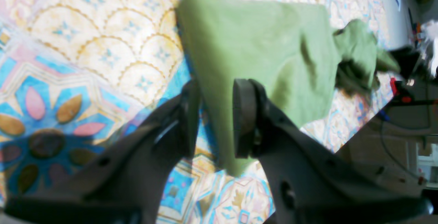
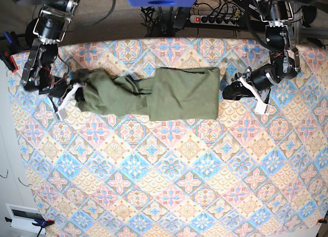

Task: Layout the t-shirt on the table in an organized manner, then fold the t-shirt properly
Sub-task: 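Grasp the other strip end with the right gripper, then fold the right-held strip end over toward the left gripper, then press and tuck the folded bundle edges with both grippers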

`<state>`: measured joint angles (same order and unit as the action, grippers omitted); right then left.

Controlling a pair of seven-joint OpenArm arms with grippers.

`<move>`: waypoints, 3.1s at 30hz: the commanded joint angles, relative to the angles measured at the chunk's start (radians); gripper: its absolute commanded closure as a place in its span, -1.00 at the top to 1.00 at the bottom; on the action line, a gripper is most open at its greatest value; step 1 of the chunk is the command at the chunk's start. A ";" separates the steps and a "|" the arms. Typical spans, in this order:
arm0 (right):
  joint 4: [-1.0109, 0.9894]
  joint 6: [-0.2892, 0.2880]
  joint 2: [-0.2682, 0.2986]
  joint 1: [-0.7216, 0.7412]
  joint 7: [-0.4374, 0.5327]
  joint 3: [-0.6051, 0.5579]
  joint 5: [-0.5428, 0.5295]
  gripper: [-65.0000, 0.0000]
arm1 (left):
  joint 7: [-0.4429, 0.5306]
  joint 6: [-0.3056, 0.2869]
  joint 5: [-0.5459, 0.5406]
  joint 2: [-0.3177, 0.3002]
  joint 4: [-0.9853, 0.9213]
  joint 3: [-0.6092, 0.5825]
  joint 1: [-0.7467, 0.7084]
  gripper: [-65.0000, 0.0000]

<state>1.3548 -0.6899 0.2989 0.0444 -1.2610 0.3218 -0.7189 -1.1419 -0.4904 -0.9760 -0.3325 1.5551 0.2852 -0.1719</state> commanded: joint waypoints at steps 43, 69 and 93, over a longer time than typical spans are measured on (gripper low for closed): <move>0.383 -0.008 -0.200 0.223 0.017 -0.755 -0.029 -0.95 | 0.282 0.002 0.216 0.189 -0.241 -0.269 0.096 -0.54; 0.259 -0.008 -0.247 0.322 0.186 -0.791 0.210 -0.31 | 0.211 -0.004 -0.085 -0.017 0.181 -0.113 -0.242 -0.54; 0.094 -0.008 -0.234 0.234 0.192 -0.688 0.539 -0.49 | 0.130 0.002 0.101 0.060 0.037 -0.160 -0.061 -0.54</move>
<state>1.4395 -0.6960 0.0662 0.2554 -1.0760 -0.3676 -0.1715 -1.0271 -0.4763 -0.8570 -0.2710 1.5791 0.1242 -0.2432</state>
